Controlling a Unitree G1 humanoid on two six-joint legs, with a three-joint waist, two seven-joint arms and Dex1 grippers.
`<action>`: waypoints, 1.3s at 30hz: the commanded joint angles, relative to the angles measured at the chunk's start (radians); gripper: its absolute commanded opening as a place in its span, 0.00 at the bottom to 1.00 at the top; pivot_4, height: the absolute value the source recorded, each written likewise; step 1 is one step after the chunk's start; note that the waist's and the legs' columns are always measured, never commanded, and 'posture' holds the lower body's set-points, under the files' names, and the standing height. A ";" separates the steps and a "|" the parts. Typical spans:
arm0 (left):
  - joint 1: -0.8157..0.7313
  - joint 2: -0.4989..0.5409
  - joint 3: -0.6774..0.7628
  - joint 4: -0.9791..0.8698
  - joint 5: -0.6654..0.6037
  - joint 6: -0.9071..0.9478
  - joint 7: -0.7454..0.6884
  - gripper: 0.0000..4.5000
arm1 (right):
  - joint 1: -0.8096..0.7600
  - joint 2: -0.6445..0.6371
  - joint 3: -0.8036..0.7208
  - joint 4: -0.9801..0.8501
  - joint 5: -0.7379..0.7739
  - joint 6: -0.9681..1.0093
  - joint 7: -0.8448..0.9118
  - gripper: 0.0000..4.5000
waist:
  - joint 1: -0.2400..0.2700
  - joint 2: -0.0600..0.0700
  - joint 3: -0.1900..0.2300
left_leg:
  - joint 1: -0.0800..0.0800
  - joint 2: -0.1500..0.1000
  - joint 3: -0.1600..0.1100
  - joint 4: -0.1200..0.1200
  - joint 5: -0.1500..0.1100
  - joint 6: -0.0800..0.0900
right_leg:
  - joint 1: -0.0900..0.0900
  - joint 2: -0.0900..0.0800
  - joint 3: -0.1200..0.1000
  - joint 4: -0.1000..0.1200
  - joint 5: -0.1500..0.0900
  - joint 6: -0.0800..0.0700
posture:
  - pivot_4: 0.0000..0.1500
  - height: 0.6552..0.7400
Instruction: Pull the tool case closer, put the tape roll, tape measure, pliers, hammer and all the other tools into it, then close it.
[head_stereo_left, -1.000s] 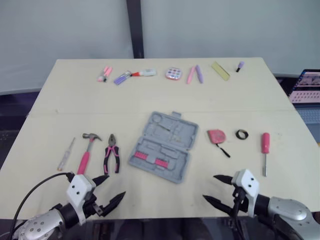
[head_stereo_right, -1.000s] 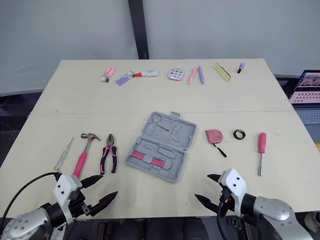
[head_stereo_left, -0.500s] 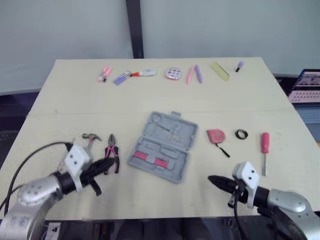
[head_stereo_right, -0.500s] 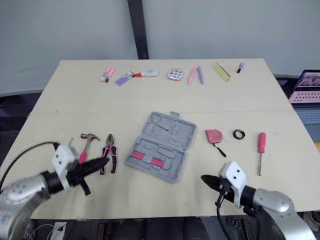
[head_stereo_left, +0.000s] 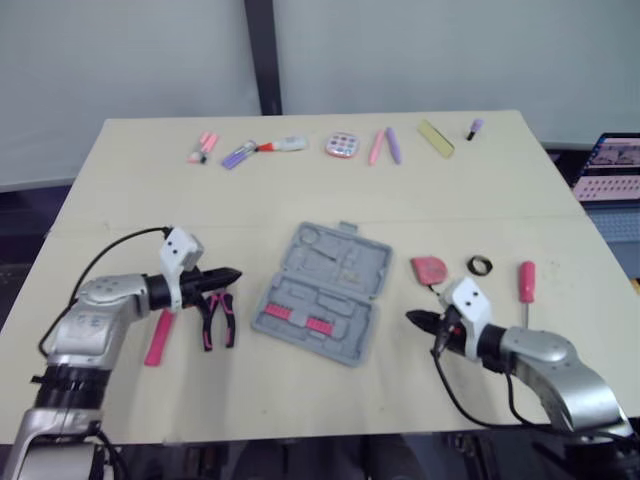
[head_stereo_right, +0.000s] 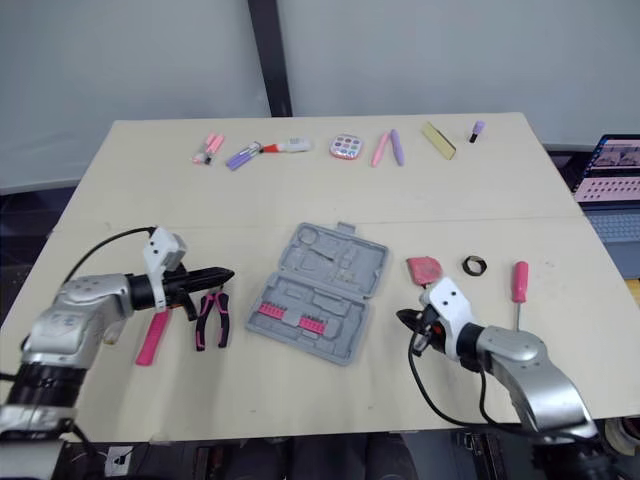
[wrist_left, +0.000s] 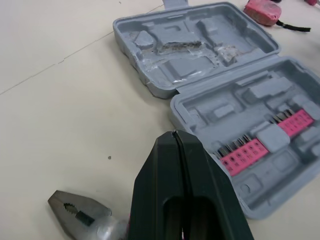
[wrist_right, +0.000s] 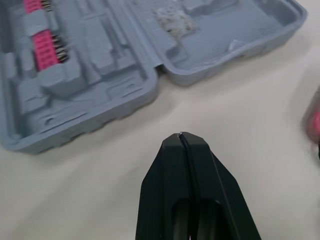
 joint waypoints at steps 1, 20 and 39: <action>-0.052 -0.021 -0.030 0.091 0.055 -0.087 -0.021 0.01 | -0.013 0.026 0.000 0.022 -0.021 -0.022 -0.035 0.00 | -0.001 0.000 0.000 | 0.000 0.000 0.000 0.000 0.000 0.000 | -0.001 0.000 0.000 0.000 0.000 0.000 | 1.00 1.00; -0.195 -0.163 -0.082 0.442 0.235 -0.365 0.016 0.01 | -0.073 0.132 0.026 0.122 -0.096 -0.092 -0.070 0.00 | -0.022 0.000 0.000 | 0.000 0.000 0.001 0.000 0.000 0.000 | -0.002 -0.001 -0.002 0.002 0.000 0.000 | 1.00 1.00; -0.279 -0.235 -0.086 0.599 0.291 -0.446 0.048 0.01 | -0.106 0.164 0.086 0.133 -0.111 -0.087 -0.068 0.00 | -0.021 0.000 0.000 | 0.000 0.000 0.001 0.001 0.000 0.000 | -0.003 -0.001 -0.004 0.002 0.000 0.000 | 1.00 1.00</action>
